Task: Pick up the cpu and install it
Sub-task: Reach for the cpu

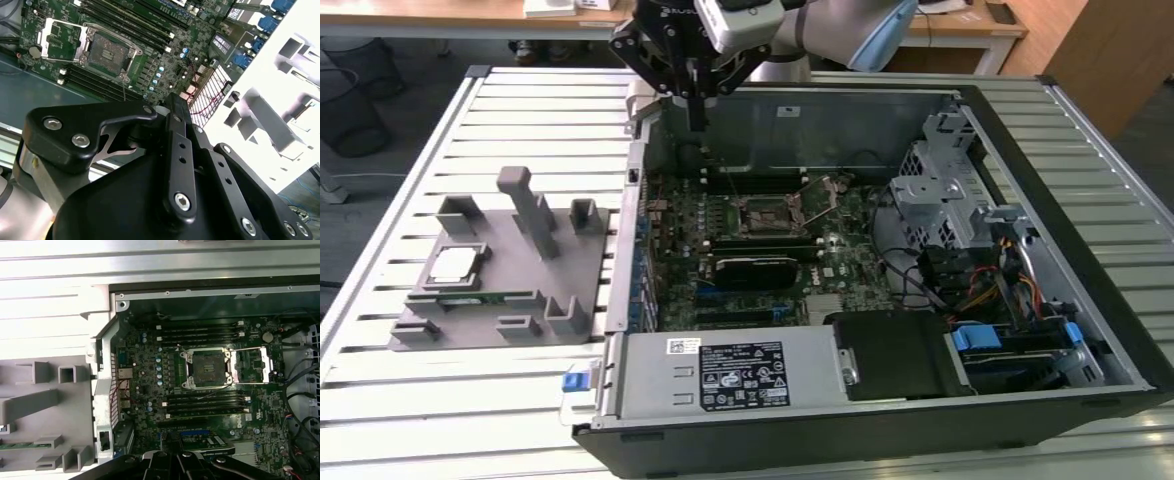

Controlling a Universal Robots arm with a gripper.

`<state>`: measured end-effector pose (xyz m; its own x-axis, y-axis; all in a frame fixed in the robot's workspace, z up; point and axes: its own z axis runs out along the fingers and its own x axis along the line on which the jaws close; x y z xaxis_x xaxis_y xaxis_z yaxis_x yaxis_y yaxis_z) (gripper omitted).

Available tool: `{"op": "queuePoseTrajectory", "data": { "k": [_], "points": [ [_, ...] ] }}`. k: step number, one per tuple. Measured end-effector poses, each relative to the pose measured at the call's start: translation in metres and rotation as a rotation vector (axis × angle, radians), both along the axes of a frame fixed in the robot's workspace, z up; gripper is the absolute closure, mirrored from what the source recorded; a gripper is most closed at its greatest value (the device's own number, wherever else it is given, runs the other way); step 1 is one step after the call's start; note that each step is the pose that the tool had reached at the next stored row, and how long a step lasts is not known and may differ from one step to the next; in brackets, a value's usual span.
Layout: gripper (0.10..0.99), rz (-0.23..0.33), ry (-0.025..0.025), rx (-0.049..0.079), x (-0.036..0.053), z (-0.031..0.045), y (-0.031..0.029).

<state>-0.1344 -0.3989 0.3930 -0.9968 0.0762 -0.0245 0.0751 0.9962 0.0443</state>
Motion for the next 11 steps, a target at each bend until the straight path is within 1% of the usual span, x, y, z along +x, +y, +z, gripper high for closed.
{"op": "queuePoseTrajectory", "data": {
  "k": [11],
  "points": [
    [0.98, 0.0, 0.0, 0.0, -0.0022, -0.0001, 0.0]
  ]
}}
